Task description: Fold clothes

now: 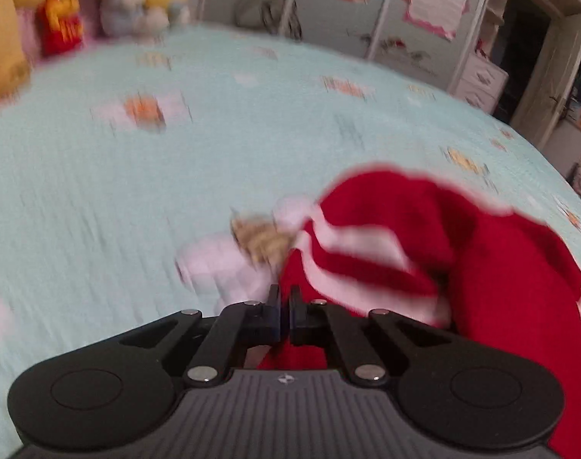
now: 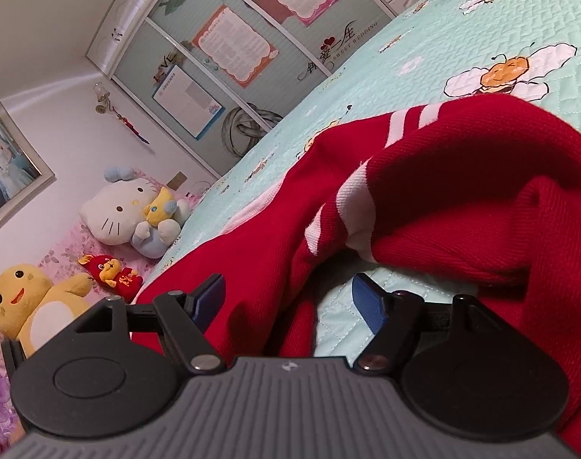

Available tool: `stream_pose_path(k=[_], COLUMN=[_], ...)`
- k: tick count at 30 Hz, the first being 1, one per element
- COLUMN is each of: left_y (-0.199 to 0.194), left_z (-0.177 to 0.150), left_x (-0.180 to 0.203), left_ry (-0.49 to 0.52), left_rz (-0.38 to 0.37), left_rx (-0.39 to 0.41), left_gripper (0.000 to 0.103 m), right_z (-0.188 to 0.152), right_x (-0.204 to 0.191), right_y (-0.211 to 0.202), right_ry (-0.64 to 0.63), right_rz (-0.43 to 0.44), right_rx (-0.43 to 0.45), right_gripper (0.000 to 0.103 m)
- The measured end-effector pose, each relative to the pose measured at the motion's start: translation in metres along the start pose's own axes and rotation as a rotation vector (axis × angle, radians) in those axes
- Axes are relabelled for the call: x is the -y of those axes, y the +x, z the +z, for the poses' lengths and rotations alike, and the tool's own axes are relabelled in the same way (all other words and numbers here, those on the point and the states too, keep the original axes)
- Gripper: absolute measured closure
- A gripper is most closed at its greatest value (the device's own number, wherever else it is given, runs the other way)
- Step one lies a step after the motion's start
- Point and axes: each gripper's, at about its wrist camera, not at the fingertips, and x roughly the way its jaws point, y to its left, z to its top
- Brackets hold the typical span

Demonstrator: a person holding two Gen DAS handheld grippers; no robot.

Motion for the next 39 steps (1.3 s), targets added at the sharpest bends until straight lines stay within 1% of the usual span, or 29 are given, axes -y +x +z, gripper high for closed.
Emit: stream_pose_path(k=[2, 5, 8, 9, 10, 11, 12, 13, 14, 15, 16, 17, 19, 20, 21, 23, 24, 25, 27, 28, 29, 30, 32, 33, 34, 35, 37, 38, 39], left_y=[-0.005, -0.01, 0.004, 0.016, 0.032, 0.048, 0.064, 0.074, 0.075, 0.072, 0.066, 0.056, 0.034, 0.022, 0.009, -0.017, -0.026, -0.034, -0.042, -0.043, -0.047, -0.05, -0.051, -0.05, -0.049, -0.048, -0.047, -0.047, -0.048], left_z=[0.035, 0.087, 0.114, 0.116, 0.114, 0.109, 0.102, 0.094, 0.085, 0.076, 0.068, 0.059, 0.036, 0.025, 0.011, -0.02, -0.036, -0.052, -0.083, -0.095, -0.106, -0.114, -0.124, -0.125, -0.125, -0.124, -0.125, -0.125, -0.126], left_x=[0.004, 0.019, 0.045, 0.051, 0.056, 0.055, 0.051, 0.045, 0.037, 0.027, 0.016, 0.004, -0.012, -0.019, -0.021, -0.018, -0.017, -0.015, -0.017, -0.018, -0.018, -0.016, -0.011, -0.009, -0.011, -0.014, -0.018, -0.02, -0.02], left_ry=[0.046, 0.128, 0.268, 0.309, 0.346, 0.357, 0.352, 0.328, 0.279, 0.222, 0.154, 0.076, -0.034, -0.083, -0.105, -0.114, -0.113, -0.11, -0.113, -0.115, -0.102, -0.07, -0.004, 0.003, -0.007, -0.027, -0.053, -0.058, -0.06], left_rz=[0.064, 0.114, 0.2, 0.251, 0.317, 0.364, 0.397, 0.42, 0.423, 0.419, 0.407, 0.388, 0.324, 0.289, 0.257, 0.199, 0.175, 0.155, 0.126, 0.114, 0.108, 0.109, 0.116, 0.112, 0.102, 0.089, 0.062, 0.052, 0.043], left_rx=[0.09, 0.211, 0.271, 0.256, 0.22, 0.172, 0.117, 0.079, 0.069, 0.07, 0.075, 0.077, 0.069, 0.064, 0.056, 0.037, 0.024, 0.009, -0.024, -0.027, 0.001, 0.031, 0.065, 0.073, 0.079, 0.085, 0.097, 0.102, 0.107], left_gripper=[0.102, 0.102, 0.1, 0.097, 0.097, 0.096, 0.093, 0.091, 0.091, 0.09, 0.085, 0.084, 0.071, 0.071, 0.071, 0.065, 0.061, 0.059, 0.058, 0.057, 0.056, 0.056, 0.053, 0.049, 0.045, 0.044, 0.039, 0.038, 0.036], right_z=[0.0, 0.0, 0.0, 0.0, 0.0, 0.0, 0.0, -0.001, -0.001, 0.0, 0.0, 0.0, 0.0, 0.0, 0.001, 0.002, 0.003, 0.004, 0.006, 0.007, 0.007, 0.008, 0.01, 0.012, 0.015, 0.019, 0.028, 0.033, 0.04], right_x=[0.0, -0.001, -0.003, -0.003, -0.003, -0.003, -0.003, -0.003, -0.003, -0.002, -0.001, -0.001, -0.001, -0.002, -0.002, -0.003, -0.001, 0.0, 0.003, 0.006, 0.01, 0.01, 0.011, 0.013, 0.014, 0.015, 0.019, 0.022, 0.019], right_y=[-0.001, 0.0, 0.0, 0.0, 0.0, 0.001, 0.0, 0.0, 0.0, 0.0, -0.001, -0.001, -0.002, -0.002, -0.002, -0.004, -0.006, -0.009, -0.014, -0.017, -0.018, -0.016, -0.008, -0.003, 0.002, 0.007, 0.017, 0.022, 0.026], right_ry=[0.001, -0.003, -0.008, -0.009, -0.009, -0.009, -0.008, -0.008, -0.006, -0.003, 0.0, 0.003, 0.007, 0.009, 0.018, 0.051, 0.083, 0.115, 0.179, 0.216, 0.257, 0.278, 0.316, 0.334, 0.352, 0.365, 0.385, 0.391, 0.329], right_rz=[0.002, 0.001, 0.002, 0.003, 0.005, 0.006, 0.008, 0.011, 0.014, 0.016, 0.019, 0.021, 0.02, 0.018, 0.014, 0.001, -0.004, -0.01, -0.021, -0.021, -0.019, -0.029, -0.052, -0.061, -0.069, -0.079, -0.1, -0.111, -0.147], right_rx=[0.002, 0.001, -0.001, -0.001, -0.002, -0.002, -0.002, -0.002, -0.002, -0.001, -0.001, -0.001, -0.002, -0.003, -0.005, -0.006, 0.003, 0.012, 0.03, 0.05, 0.068, 0.072, 0.074, 0.077, 0.08, 0.094, 0.112, 0.115, 0.102], right_gripper=[0.03, 0.029, 0.029, 0.029, 0.029, 0.029, 0.029, 0.029, 0.029, 0.029, 0.029, 0.029, 0.029, 0.029, 0.029, 0.029, 0.029, 0.029, 0.029, 0.029, 0.029, 0.029, 0.029, 0.029, 0.029, 0.029, 0.032, 0.048, 0.082])
